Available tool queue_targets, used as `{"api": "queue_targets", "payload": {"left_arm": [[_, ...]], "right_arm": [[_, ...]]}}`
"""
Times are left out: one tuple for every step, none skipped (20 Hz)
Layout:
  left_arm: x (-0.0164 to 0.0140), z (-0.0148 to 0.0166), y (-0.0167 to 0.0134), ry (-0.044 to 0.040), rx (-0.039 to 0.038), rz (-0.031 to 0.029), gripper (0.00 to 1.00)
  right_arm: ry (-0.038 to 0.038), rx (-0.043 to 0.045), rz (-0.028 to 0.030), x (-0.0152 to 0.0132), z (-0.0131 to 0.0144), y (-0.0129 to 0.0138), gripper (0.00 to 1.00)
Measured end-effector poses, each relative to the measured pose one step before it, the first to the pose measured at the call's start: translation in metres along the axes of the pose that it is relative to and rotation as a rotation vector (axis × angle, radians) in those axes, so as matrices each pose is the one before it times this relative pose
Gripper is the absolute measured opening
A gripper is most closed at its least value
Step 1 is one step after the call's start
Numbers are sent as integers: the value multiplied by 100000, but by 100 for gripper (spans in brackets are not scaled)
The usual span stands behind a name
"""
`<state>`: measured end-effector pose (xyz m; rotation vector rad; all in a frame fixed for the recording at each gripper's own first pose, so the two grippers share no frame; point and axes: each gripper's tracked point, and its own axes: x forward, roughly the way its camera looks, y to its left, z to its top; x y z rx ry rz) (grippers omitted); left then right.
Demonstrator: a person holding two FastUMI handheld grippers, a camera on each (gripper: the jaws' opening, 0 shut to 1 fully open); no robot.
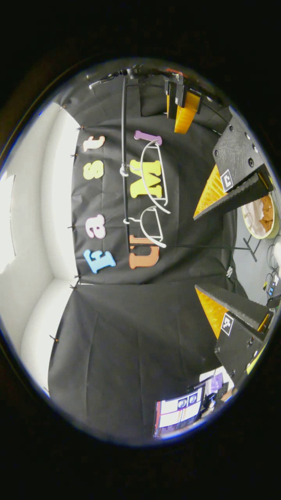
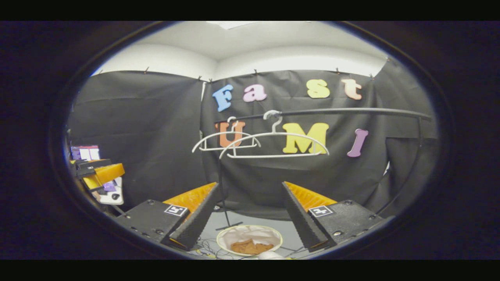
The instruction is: Grasp the clothes on the hanger with both hands and then place them into the laundry hamper below.
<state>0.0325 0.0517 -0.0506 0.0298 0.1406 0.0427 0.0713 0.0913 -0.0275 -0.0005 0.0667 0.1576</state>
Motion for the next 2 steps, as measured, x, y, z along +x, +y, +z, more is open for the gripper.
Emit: {"api": "queue_targets", "payload": {"left_arm": [[-341, 510, 40, -1286, 887, 770, 100], [-398, 285, 238, -806, 1395, 1101, 100]], "right_arm": [[-1393, 585, -434, -312, 408, -42, 100], [-1082, 627, -300, -277, 379, 6, 100]]}}
